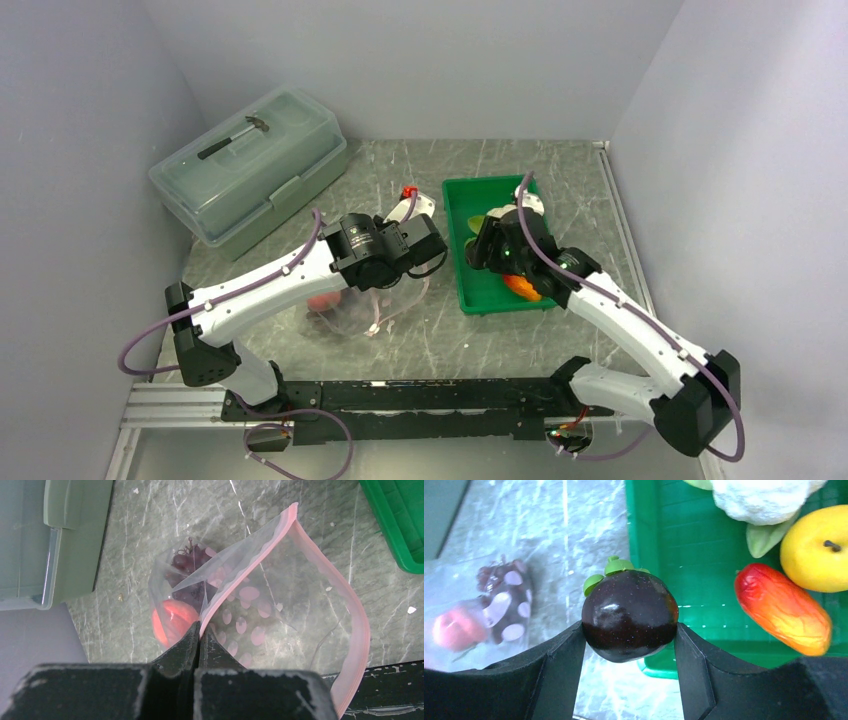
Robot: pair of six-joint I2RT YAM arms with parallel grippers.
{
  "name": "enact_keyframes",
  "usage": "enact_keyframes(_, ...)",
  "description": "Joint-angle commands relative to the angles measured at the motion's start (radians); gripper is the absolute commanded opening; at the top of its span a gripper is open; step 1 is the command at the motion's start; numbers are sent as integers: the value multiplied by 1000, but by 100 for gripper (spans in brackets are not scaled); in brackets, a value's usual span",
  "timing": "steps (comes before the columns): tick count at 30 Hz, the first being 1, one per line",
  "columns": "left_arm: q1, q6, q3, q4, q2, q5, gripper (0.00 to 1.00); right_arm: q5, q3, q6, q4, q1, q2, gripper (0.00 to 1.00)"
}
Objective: Place the food in the zip-top bag and seal the zipper
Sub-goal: Place the fake fruit in the zipper food storage bag.
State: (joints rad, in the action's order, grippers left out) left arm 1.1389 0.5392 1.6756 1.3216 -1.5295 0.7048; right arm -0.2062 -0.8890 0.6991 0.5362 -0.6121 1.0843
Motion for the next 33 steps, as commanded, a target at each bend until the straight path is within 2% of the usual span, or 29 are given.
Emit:
enact_keyframes(1, 7, 17, 14, -1, 6, 25, 0, 123, -40, -11, -31, -2, -77, 35)
enact_keyframes(9, 7, 11, 11, -15, 10, 26, 0, 330, -62, 16, -124, -8, -176, 34)
enact_keyframes(18, 7, 0, 29, -17, 5, 24, 0, 450, -58, 72, -222, -29, -200, 34)
enact_keyframes(23, 7, 2, 26, -22, 5, 18, 0, 464, -52, 102, -276, -72, -181, 34)
enact_keyframes(33, 7, 5, 18, -29, 18, 13, 0, 348, -87, 105, -315, -217, -111, 35)
